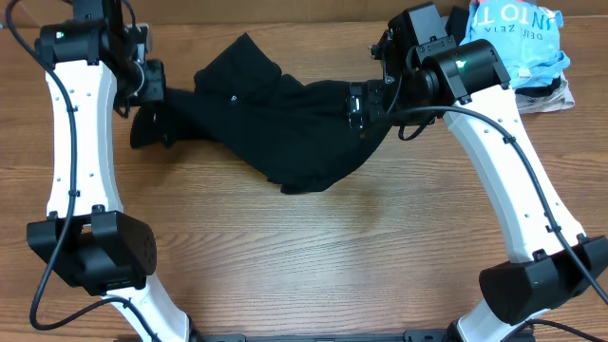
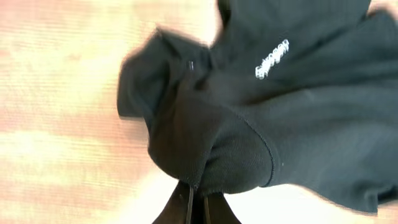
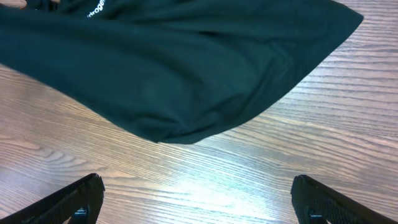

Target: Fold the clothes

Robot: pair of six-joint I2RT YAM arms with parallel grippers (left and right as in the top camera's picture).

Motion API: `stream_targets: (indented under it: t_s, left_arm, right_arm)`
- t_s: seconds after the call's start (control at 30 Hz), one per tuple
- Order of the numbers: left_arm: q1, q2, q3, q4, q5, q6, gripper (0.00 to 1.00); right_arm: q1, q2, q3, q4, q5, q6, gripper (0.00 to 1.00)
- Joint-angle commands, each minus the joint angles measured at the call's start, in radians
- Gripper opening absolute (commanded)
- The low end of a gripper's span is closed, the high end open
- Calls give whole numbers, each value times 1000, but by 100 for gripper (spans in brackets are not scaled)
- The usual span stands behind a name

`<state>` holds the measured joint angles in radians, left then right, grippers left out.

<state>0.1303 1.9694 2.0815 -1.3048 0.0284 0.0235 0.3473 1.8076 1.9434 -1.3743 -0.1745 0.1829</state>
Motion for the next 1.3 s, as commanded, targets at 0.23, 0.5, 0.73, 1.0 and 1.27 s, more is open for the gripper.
stream_targets:
  t_s: [0.23,0.5,0.73,1.0,1.27]
  left_arm:
    - [-26,56,7,116,-6,-19,74]
    - [-37,77,1,-52,-2,23,78]
    - [-35,77,-181,-79,-1,20,69]
    - [-3,77,-458,192,19,-80,67]
    - [50,32,-490,279,43,-142,59]
  right_arm:
    - [-2,2,0,-4,10,0,100]
    - [-2,2,0,-5,10,0,100]
    - [-2,2,0,-5,10,0,100]
    - [-2,2,0,-5,18,-8,100]
    - [-2,2,0,-3,26,-8,100]
